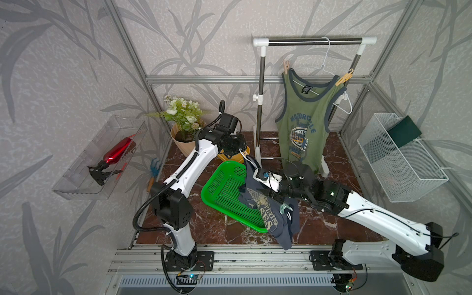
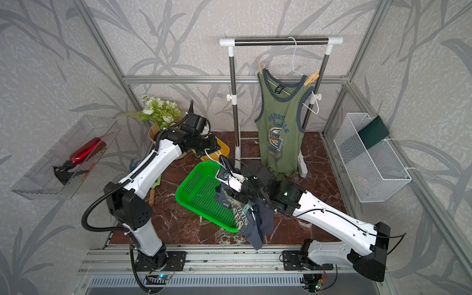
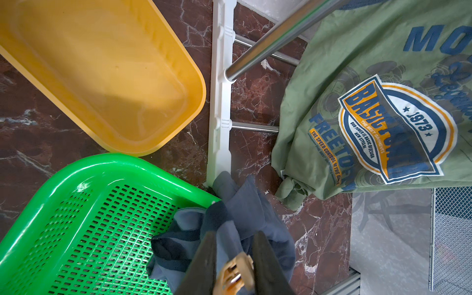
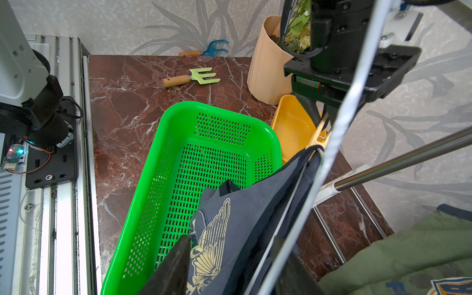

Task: Remove the clothespins securing tank tops to the hanger
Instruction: Remove the clothespin from the hanger, then place the clothespin in the storage box.

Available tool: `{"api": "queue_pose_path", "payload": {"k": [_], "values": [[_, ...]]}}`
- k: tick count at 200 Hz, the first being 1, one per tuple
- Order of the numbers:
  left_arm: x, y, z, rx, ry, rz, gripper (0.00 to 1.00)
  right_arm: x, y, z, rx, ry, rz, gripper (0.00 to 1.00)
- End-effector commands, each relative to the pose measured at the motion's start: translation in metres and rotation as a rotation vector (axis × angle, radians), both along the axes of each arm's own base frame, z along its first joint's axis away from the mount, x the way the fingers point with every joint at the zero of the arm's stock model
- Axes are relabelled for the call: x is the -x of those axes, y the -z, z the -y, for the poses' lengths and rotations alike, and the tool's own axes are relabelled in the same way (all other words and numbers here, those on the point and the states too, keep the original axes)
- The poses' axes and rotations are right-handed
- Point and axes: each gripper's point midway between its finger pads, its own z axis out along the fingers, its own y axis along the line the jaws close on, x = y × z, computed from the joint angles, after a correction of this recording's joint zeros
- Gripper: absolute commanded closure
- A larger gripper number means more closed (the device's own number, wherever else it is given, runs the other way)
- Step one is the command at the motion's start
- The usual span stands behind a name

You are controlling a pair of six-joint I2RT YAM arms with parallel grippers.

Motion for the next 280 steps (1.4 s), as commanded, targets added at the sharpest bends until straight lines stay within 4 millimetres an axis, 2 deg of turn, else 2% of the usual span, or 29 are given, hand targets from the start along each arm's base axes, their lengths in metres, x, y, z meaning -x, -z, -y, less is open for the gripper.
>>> {"api": "queue_pose_path", "payload": {"k": [1,42,51,85,106,132,158,174,203,229,256,280], "values": [[0.0,-0.01,-0.002,-0.02,0.001,0.023,0.82,-0.003,-0.017,-0.002,-0.036,0.009,0.041,1.0],[-0.006,-0.025,-0.004,-0.016,0.004,0.069,0.84,0.0,-0.007,0.003,-0.025,0.017,0.026,1.0],[-0.007,-0.029,-0.004,-0.011,0.008,0.079,0.88,0.0,-0.007,0.004,-0.027,0.02,0.03,1.0],[-0.01,-0.037,-0.008,-0.006,0.007,0.1,0.89,0.002,-0.013,0.01,-0.042,0.028,0.046,1.0],[-0.015,-0.04,-0.017,-0.008,-0.011,0.11,0.89,0.002,-0.015,0.012,-0.043,0.032,0.045,1.0],[-0.031,-0.036,-0.039,-0.035,-0.067,0.128,0.89,0.0,-0.019,0.019,-0.059,0.06,0.051,1.0],[-0.062,-0.018,-0.064,-0.037,-0.137,0.134,0.89,-0.004,-0.023,0.026,-0.09,0.077,0.035,1.0],[-0.085,-0.006,-0.073,-0.011,-0.164,0.138,0.89,-0.007,-0.026,0.029,-0.108,0.082,0.024,1.0],[-0.124,0.023,-0.072,-0.007,-0.16,0.134,0.89,-0.011,-0.026,0.03,-0.109,0.089,0.014,1.0],[-0.155,0.064,-0.068,-0.006,-0.158,0.113,0.89,-0.012,-0.027,0.03,-0.112,0.088,0.008,1.0],[-0.174,0.106,-0.068,-0.036,-0.169,0.067,0.87,-0.013,-0.026,0.031,-0.109,0.093,0.002,1.0],[-0.183,0.129,-0.076,-0.081,-0.204,0.056,0.81,-0.013,-0.029,0.031,-0.127,0.09,-0.006,1.0]]}}
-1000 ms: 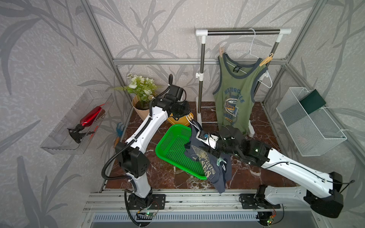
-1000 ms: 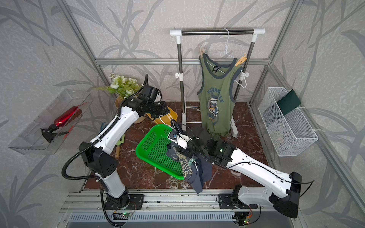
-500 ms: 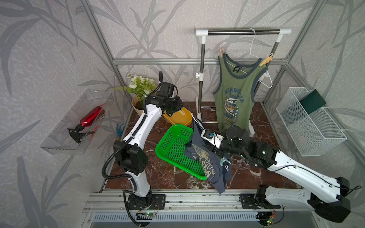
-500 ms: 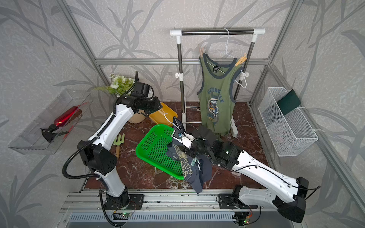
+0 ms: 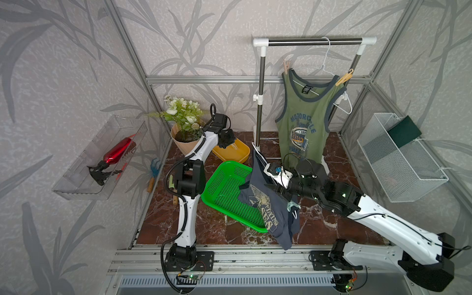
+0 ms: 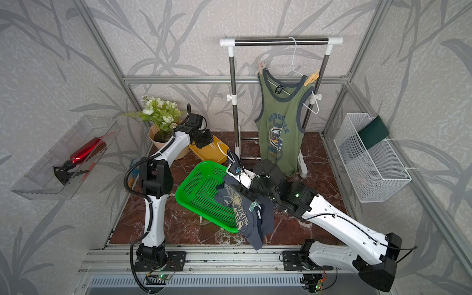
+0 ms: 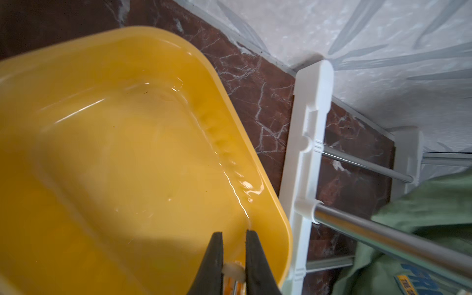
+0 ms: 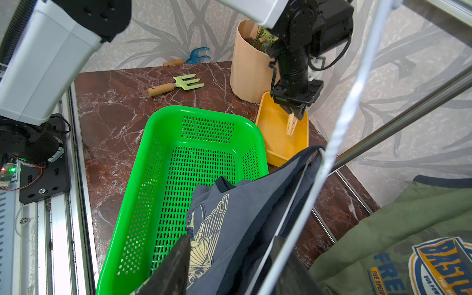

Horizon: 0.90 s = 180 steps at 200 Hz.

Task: Remove the clothespins securing tank tops to the hanger
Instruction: Place the clothespin in the storage box.

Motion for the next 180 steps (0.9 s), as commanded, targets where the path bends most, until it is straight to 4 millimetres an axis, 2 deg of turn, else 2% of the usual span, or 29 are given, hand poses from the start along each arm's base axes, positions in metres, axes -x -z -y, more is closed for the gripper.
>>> {"api": "queue_pose_path", "payload": {"k": [1,19,52,75,98,119,143,180], "values": [[-0.015,-0.005,-0.007,-0.041,-0.027,0.053,0.81,-0.001,-0.018,-0.001,-0.058,0.0,0.013,1.0],[-0.017,0.002,-0.013,-0.071,-0.043,0.052,0.65,0.0,-0.02,-0.001,-0.071,-0.005,0.006,1.0],[-0.019,0.006,-0.024,-0.122,-0.062,0.049,0.45,0.002,-0.024,-0.003,-0.09,-0.018,-0.003,1.0],[-0.01,-0.004,-0.027,-0.136,-0.058,0.039,0.23,0.005,-0.032,-0.002,-0.118,-0.027,-0.005,1.0],[0.009,-0.039,-0.021,-0.102,-0.012,0.042,0.2,0.011,-0.046,0.003,-0.176,-0.056,-0.016,1.0],[0.041,-0.08,-0.014,-0.088,0.035,0.062,0.2,0.018,-0.061,0.006,-0.254,-0.103,-0.041,1.0],[0.081,-0.134,-0.01,-0.092,0.084,0.173,0.2,0.02,-0.074,0.01,-0.312,-0.136,-0.089,1.0],[0.137,-0.211,0.009,0.045,0.244,0.427,0.18,0.028,-0.086,0.005,-0.36,-0.217,-0.175,1.0]]}}
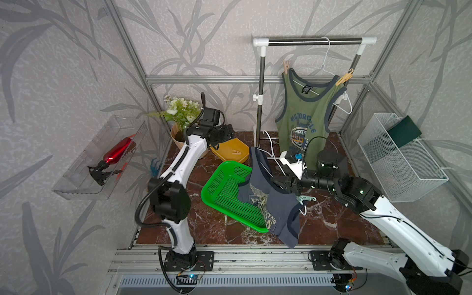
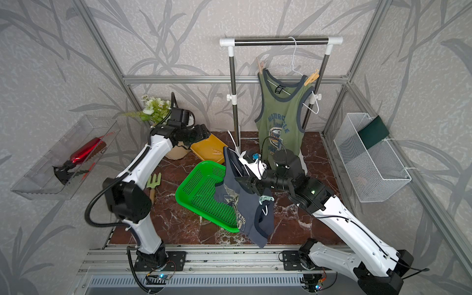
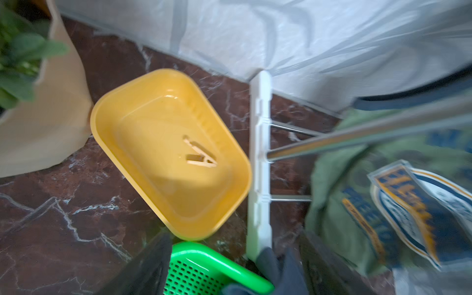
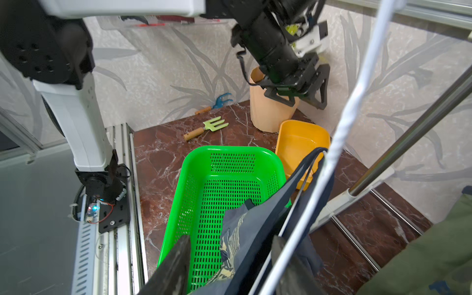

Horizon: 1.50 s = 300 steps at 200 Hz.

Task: Remove the clothespins securing tank tops to the hanger
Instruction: Place the clothespin in the storage box, then adjust the hanger.

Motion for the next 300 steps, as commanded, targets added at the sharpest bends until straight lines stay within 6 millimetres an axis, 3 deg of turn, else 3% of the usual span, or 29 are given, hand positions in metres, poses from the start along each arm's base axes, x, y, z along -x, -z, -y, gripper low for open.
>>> {"api": "queue_pose_path", "payload": {"k": [1,18,50,75,125,188,206,237,300], "values": [[0.028,-0.041,0.018,0.068,0.157,0.156,0.18,0.016,-0.031,-0.007,-0.098,-0.107,-0.025,1.0],[0.055,-0.071,0.039,0.166,0.349,0.3,0.16,0.02,-0.04,-0.008,-0.134,-0.147,-0.06,1.0],[0.086,-0.089,0.062,0.254,0.568,0.4,0.08,0.026,-0.06,-0.007,-0.238,-0.254,-0.151,1.0],[0.104,-0.105,0.071,0.308,0.665,0.441,0.01,0.028,-0.071,-0.004,-0.288,-0.321,-0.215,1.0],[0.132,-0.133,0.081,0.381,0.811,0.46,0.01,0.021,-0.099,0.006,-0.396,-0.396,-0.272,1.0],[0.158,-0.132,0.088,0.457,0.95,0.412,0.02,0.009,-0.104,0.006,-0.431,-0.472,-0.349,1.0],[0.163,-0.137,0.09,0.49,0.982,0.414,0.06,0.005,-0.105,0.008,-0.444,-0.484,-0.366,1.0],[0.172,-0.143,0.092,0.535,1.034,0.408,0.23,-0.005,-0.108,0.014,-0.471,-0.489,-0.401,1.0],[0.191,-0.149,0.097,0.595,1.142,0.376,0.42,-0.021,-0.105,0.01,-0.482,-0.565,-0.466,1.0]]}}
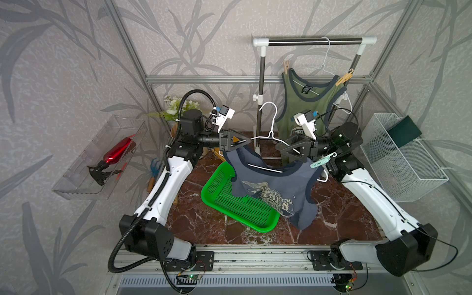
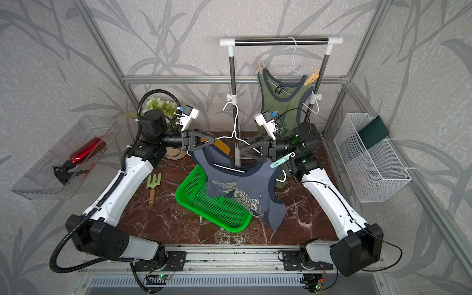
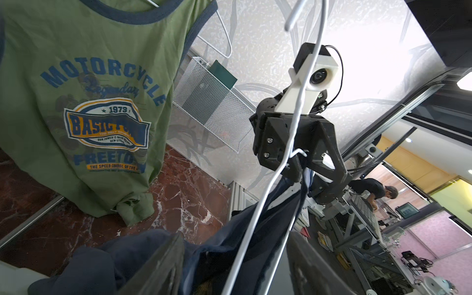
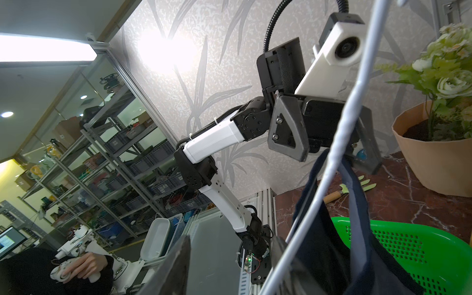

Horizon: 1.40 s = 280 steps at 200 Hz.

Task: Remove the clothespins securing tank tops to the hanger
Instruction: Adjust the hanger.

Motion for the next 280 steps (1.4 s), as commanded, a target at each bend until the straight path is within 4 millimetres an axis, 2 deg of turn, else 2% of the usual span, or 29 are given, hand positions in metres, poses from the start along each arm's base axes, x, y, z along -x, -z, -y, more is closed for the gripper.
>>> {"api": "queue_pose_path", "payload": {"k": [1,20,45,86,99,153,173,178,200,221,245,280], "values": [[0.02,-0.011,0.002,0.023,0.096,0.028,0.43,0.003,-0.009,0.002,-0.027,-0.053,0.035,1.0],[0.024,-0.012,0.002,0.025,0.116,0.025,0.52,-0.005,-0.009,0.002,-0.041,-0.065,0.014,1.0],[0.026,-0.01,0.001,0.023,0.126,0.019,0.71,-0.015,-0.011,0.005,-0.051,-0.073,-0.013,1.0],[0.026,-0.009,0.002,0.021,0.131,0.008,0.9,-0.019,-0.006,0.003,-0.029,-0.072,-0.027,1.0],[0.025,-0.007,0.002,0.02,0.131,0.0,1.0,-0.021,-0.003,0.003,-0.023,-0.068,-0.035,1.0],[0.028,-0.006,0.001,0.011,0.11,0.007,1.0,-0.025,0.004,0.003,-0.016,-0.04,-0.056,1.0],[0.025,0.001,0.0,-0.006,0.076,0.001,1.0,-0.023,0.005,0.004,-0.016,-0.041,-0.061,1.0],[0.023,0.003,-0.001,-0.012,0.063,-0.003,0.95,-0.023,0.006,0.004,-0.014,-0.042,-0.064,1.0],[0.011,0.014,-0.003,-0.048,-0.004,-0.011,0.6,-0.018,0.008,0.006,-0.011,-0.043,-0.073,1.0],[0.0,0.023,-0.006,-0.084,-0.071,-0.001,0.41,-0.012,0.008,0.007,-0.006,-0.044,-0.076,1.0],[-0.012,0.024,-0.009,-0.111,-0.148,0.033,0.25,-0.004,0.007,0.009,0.002,-0.041,-0.073,1.0],[-0.015,0.014,-0.009,-0.099,-0.167,0.08,0.15,0.007,0.008,0.012,0.009,-0.034,-0.065,1.0]]}}
